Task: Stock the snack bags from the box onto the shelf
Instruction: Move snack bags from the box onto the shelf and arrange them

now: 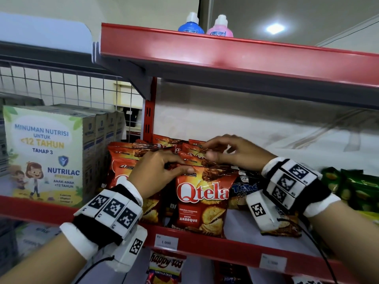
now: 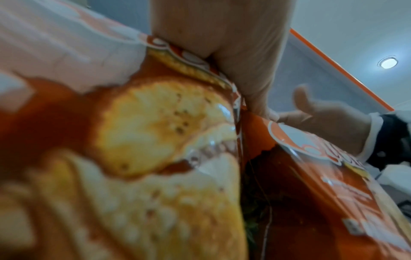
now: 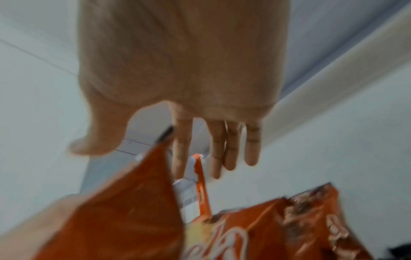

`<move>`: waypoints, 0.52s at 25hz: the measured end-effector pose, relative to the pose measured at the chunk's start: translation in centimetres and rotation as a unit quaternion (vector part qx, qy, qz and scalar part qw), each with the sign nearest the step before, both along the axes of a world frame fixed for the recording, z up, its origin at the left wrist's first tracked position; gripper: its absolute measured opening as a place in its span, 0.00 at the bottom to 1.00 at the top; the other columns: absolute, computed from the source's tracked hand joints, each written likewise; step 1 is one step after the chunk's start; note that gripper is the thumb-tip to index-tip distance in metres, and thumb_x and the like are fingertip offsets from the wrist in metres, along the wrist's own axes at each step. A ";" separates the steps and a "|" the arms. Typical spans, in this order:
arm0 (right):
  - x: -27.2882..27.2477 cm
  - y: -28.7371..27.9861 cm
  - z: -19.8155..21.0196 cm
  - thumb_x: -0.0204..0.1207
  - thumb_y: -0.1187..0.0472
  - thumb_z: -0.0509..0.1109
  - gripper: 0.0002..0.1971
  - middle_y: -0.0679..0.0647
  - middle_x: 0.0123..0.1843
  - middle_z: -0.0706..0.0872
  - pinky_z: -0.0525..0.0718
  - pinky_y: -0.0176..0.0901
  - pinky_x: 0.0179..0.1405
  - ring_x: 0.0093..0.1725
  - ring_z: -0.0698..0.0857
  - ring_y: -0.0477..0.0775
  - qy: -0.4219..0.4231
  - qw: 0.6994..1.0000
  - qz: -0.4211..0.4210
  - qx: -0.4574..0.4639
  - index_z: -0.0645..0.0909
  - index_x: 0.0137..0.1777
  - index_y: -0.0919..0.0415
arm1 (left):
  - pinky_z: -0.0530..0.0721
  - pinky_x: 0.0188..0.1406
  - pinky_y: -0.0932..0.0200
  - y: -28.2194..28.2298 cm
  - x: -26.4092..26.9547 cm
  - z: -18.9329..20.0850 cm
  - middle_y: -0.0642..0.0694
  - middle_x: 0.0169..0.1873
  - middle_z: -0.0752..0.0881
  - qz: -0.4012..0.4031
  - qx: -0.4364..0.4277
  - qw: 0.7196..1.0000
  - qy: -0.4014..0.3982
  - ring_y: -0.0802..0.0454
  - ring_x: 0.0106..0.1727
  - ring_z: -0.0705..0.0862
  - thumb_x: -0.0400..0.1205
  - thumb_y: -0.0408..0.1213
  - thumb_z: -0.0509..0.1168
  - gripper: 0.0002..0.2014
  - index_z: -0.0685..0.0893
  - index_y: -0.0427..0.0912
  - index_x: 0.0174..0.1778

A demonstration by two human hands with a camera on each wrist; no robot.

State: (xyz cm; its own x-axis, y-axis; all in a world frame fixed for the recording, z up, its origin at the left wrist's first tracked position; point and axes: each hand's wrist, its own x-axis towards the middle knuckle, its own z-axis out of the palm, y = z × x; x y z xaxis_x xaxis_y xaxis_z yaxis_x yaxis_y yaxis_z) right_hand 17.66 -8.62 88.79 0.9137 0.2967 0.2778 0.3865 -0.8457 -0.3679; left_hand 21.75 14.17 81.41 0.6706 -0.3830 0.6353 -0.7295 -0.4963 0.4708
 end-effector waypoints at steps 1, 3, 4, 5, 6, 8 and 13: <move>-0.4 0.5 -0.3 0.57 0.24 0.67 0.32 0.40 0.67 0.74 0.69 0.34 0.56 0.65 0.72 0.41 0.046 0.998 0.019 -0.035 0.74 0.63 0.27 | 0.80 0.59 0.49 -0.1 0.0 0.0 0.57 0.46 0.86 0.025 0.021 0.999 -0.011 0.57 0.52 0.82 0.66 0.77 0.56 0.32 0.89 0.56 0.47; -0.5 1.0 -1.4 0.57 0.28 0.73 0.30 0.29 0.64 0.70 0.69 0.30 0.55 0.60 0.70 0.33 0.117 0.989 0.029 -0.085 0.68 0.61 0.17 | 0.71 0.67 0.49 -0.4 -0.1 0.0 0.54 0.52 0.85 0.119 0.109 0.986 -0.034 0.53 0.60 0.79 0.67 0.80 0.44 0.36 0.84 0.59 0.51; -0.4 1.1 -1.6 0.59 0.31 0.75 0.27 0.25 0.60 0.70 0.70 0.26 0.52 0.56 0.71 0.29 0.139 0.987 0.032 -0.070 0.68 0.56 0.13 | 0.67 0.68 0.49 -0.6 -0.1 0.0 0.53 0.55 0.84 0.162 0.156 0.974 -0.031 0.51 0.63 0.77 0.68 0.80 0.39 0.38 0.81 0.59 0.54; -0.1 1.0 -1.8 0.61 0.34 0.77 0.25 0.23 0.58 0.71 0.71 0.25 0.49 0.55 0.74 0.29 0.153 0.987 0.033 -0.042 0.68 0.52 0.12 | 0.64 0.69 0.48 -0.8 -0.1 0.2 0.52 0.58 0.84 0.185 0.189 0.964 -0.013 0.50 0.66 0.76 0.68 0.81 0.35 0.40 0.78 0.60 0.57; 0.1 0.8 -2.0 0.61 0.37 0.78 0.25 0.24 0.58 0.73 0.73 0.25 0.49 0.54 0.76 0.29 0.160 0.986 0.034 -0.014 0.69 0.52 0.13 | 0.61 0.71 0.47 -1.0 -0.1 0.3 0.50 0.60 0.84 0.188 0.212 0.959 0.010 0.49 0.68 0.75 0.67 0.80 0.33 0.42 0.77 0.60 0.60; 0.3 0.2 -2.3 0.60 0.39 0.80 0.25 0.27 0.57 0.77 0.75 0.24 0.49 0.54 0.78 0.29 0.141 0.989 0.023 0.019 0.75 0.55 0.20 | 0.57 0.73 0.47 -1.4 -0.1 0.7 0.49 0.62 0.84 0.163 0.235 0.957 0.048 0.48 0.69 0.74 0.66 0.78 0.32 0.44 0.76 0.58 0.64; 0.6 -0.9 -2.2 0.59 0.40 0.80 0.23 0.39 0.63 0.78 0.80 0.30 0.52 0.60 0.81 0.41 0.086 0.996 -0.002 0.031 0.84 0.56 0.33 | 0.55 0.70 0.51 -2.2 0.1 1.2 0.51 0.59 0.87 0.119 0.243 0.960 0.074 0.48 0.67 0.77 0.72 0.73 0.36 0.38 0.78 0.54 0.63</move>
State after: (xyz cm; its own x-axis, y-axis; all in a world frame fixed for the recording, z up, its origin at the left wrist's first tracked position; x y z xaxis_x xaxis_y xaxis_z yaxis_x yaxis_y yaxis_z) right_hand 18.22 -9.53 86.58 0.9502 0.2807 0.1355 0.3109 -0.8207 -0.4794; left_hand 21.89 11.99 82.61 0.8448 -0.4345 0.3124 -0.5112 -0.8279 0.2309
